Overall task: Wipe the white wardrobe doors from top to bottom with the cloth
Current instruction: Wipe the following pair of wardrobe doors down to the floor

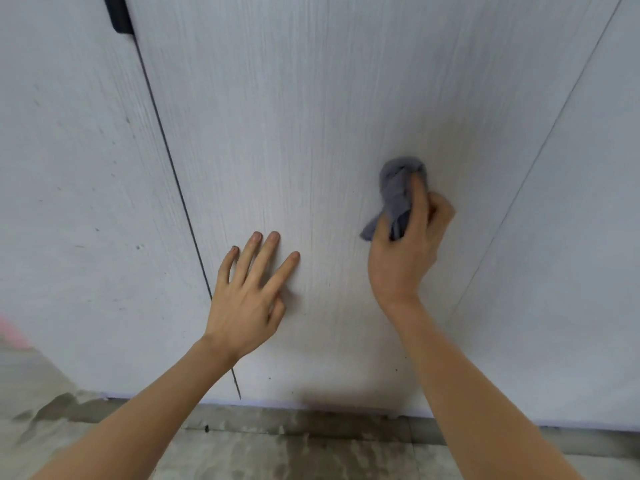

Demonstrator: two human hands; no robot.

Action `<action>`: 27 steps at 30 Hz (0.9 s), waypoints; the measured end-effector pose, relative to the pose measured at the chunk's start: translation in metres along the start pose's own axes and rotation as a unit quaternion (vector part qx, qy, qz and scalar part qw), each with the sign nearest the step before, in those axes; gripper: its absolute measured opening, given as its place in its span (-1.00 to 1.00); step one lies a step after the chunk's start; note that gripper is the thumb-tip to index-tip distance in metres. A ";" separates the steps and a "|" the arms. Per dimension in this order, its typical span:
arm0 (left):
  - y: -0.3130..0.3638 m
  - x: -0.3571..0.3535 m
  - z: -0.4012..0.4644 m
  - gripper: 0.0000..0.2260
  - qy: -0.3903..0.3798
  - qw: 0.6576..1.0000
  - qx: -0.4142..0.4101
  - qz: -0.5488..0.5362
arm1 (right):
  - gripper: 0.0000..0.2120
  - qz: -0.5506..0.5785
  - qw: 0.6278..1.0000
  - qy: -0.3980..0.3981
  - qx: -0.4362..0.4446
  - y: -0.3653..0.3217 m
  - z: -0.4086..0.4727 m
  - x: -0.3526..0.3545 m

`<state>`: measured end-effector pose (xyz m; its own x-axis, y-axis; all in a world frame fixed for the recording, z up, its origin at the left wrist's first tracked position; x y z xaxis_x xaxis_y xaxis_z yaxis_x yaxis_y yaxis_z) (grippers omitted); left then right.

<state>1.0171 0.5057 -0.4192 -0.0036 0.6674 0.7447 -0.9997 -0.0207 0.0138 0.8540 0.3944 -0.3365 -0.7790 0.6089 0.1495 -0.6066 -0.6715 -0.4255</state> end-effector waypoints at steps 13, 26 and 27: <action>-0.055 0.028 -0.024 -0.52 -0.023 0.999 0.047 0.007 | -0.51 0.006 0.999 0.043 0.020 -0.026 0.004 -0.004; -0.104 0.035 -0.063 -0.47 -0.013 0.993 0.115 0.004 | -0.56 -0.032 0.955 -0.095 0.278 -0.067 -0.100 -0.041; -0.106 0.031 -0.067 -0.47 -0.013 0.993 0.114 0.005 | -0.55 -0.016 0.966 -0.067 0.249 -0.076 -0.081 -0.040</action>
<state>1.1209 0.5789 -0.4423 -0.0103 0.6468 0.7626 -0.9680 -0.1976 0.1545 0.9440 0.4553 -0.3826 -0.7518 0.5947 0.2847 -0.6059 -0.7935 0.0575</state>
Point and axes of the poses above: each hand's wrist, its own z-axis towards the middle knuckle, its own x-axis out of the back of the hand, y = z × x, the point moved 5 cm from there along z, towards the middle knuckle, and after that the axes turned 15 degrees about -z, right-handed, at the moved point
